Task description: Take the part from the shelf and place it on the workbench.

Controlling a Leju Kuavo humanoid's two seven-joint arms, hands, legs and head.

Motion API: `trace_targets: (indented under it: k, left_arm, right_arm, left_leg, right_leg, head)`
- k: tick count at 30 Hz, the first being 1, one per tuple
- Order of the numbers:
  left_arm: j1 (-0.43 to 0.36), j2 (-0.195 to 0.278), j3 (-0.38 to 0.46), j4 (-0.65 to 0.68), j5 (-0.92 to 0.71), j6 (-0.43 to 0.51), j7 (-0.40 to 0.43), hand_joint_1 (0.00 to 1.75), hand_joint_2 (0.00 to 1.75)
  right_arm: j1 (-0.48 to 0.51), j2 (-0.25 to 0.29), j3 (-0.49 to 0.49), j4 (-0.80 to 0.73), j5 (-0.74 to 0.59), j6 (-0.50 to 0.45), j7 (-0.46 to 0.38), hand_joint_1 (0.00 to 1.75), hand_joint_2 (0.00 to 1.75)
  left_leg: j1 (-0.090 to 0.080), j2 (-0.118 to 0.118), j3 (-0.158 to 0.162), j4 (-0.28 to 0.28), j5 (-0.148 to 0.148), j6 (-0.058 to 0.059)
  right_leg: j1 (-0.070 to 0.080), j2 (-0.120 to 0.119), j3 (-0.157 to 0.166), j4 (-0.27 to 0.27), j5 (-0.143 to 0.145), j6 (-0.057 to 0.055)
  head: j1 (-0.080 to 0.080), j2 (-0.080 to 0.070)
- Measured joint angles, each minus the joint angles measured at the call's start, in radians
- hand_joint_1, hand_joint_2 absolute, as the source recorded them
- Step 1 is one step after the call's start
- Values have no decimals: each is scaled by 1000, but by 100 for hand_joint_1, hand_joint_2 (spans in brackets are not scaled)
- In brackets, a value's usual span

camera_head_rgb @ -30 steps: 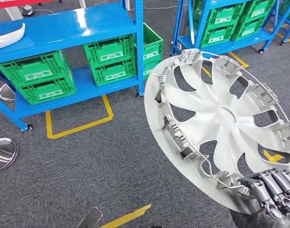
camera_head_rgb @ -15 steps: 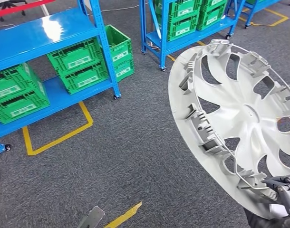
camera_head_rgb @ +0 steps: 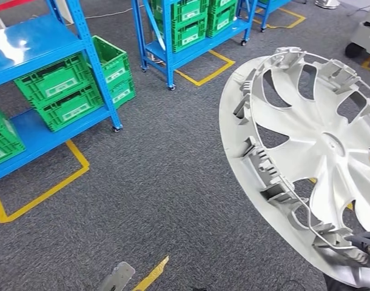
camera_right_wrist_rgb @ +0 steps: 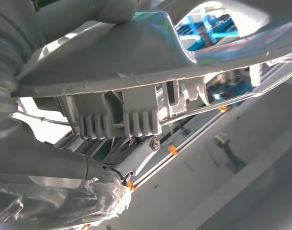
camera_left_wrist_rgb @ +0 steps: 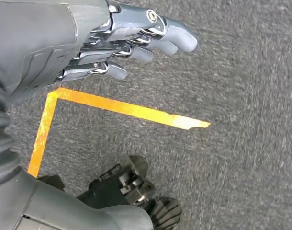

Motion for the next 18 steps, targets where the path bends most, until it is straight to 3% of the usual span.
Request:
trace_targets:
  k: [1, 2, 4, 6, 7, 9, 10, 12, 13, 15, 16, 17, 18]
  left_arm:
    - [1, 0, -1, 0, -1, 1, 0, 0, 175]
    - [0, 0, -2, 0, -1, 1, 0, 0, 175]
    - [-2, -2, -3, 0, -2, 1, 0, 0, 175]
    - [-3, -2, -4, 0, -2, 1, 0, 0, 175]
    - [-3, -2, -4, 0, -2, 1, 0, 0, 175]
    - [-5, -3, -7, 0, -2, 0, 0, 0, 175]
    - [-6, -3, -8, 0, -2, 0, 0, 0, 175]
    - [-9, -2, -10, 0, -2, -5, 1, 0, 175]
    - [-9, -1, -10, 0, -2, -7, 1, 0, 175]
    - [-4, 1, -10, 0, 2, -11, 2, 0, 175]
    - [-2, 3, -10, 0, 4, -12, 2, 0, 175]
    - [0, 4, -10, 0, 6, -12, 2, 0, 175]
    - [0, 4, -10, 0, 8, -12, 2, 0, 175]
  right_arm:
    - [1, 0, -2, 0, 0, 0, 0, 175, 175]
    - [2, 0, -5, 0, 0, 0, 0, 175, 175]
    - [2, 1, -9, -2, 0, 0, 0, 175, 175]
    - [2, 2, -12, -4, 0, 0, 0, 175, 175]
    - [2, 3, -13, -5, 0, 0, 0, 175, 175]
    - [3, 7, -18, -7, 0, 0, -11, 175, 175]
    - [4, 10, -21, -8, 0, 0, -23, 175, 175]
    - [6, 22, -34, -12, 0, 0, -65, 175, 175]
    - [6, 30, -44, -14, 0, 0, -90, 175, 175]
    - [6, 46, -66, -16, 0, 0, -129, 175, 175]
    - [7, 52, -75, -17, 0, 0, -143, 175, 175]
    - [7, 58, -84, -17, 0, 0, -153, 175, 175]
    - [8, 64, -91, -18, 0, 0, -161, 175, 175]
  left_leg:
    - [0, 15, 0, 0, 0, 0]
    - [0, 29, 0, 0, -1, -1]
    - [-2, 52, 4, 1, -4, -7]
    - [-8, 69, 8, 5, -9, -17]
    - [-11, 76, 9, 6, -10, -21]
    - [-12, 92, 11, 7, -12, -30]
    - [-10, 84, 9, 15, -22, -35]
    - [-6, 39, -18, 81, -74, -44]
    - [-4, 10, -45, 146, -111, -46]
    - [-2, -14, -105, 277, -161, -46]
    - [-3, -18, -119, 303, -158, -44]
    - [-3, -21, -115, 288, -133, -40]
    - [-3, -29, -93, 236, -94, -36]
  right_leg:
    - [-1, -3, 1, 9, 4, 3]
    - [-1, -8, 23, -21, 24, 4]
    - [0, -48, 112, -168, 79, 1]
    - [4, -80, 175, -270, 104, -12]
    - [6, -82, 180, -279, 102, -19]
    - [6, -58, 176, -278, 107, -32]
    - [4, -48, 173, -279, 110, -38]
    - [0, -26, 170, -282, 117, -50]
    - [0, -15, 167, -282, 119, -54]
    - [1, 11, 164, -281, 122, -58]
    - [3, 26, 163, -281, 123, -58]
    - [4, 41, 164, -280, 123, -59]
    - [4, 55, 166, -280, 123, -58]
  head:
    - [0, 0]
    - [0, 0]
    - [1, 0]
    - [-1, 0]
    - [-2, 0]
    - [-4, 0]
    - [-5, 0]
    - [-7, 0]
    - [-8, 0]
    - [-8, 0]
    - [-8, 0]
    - [-8, 0]
    - [-8, 0]
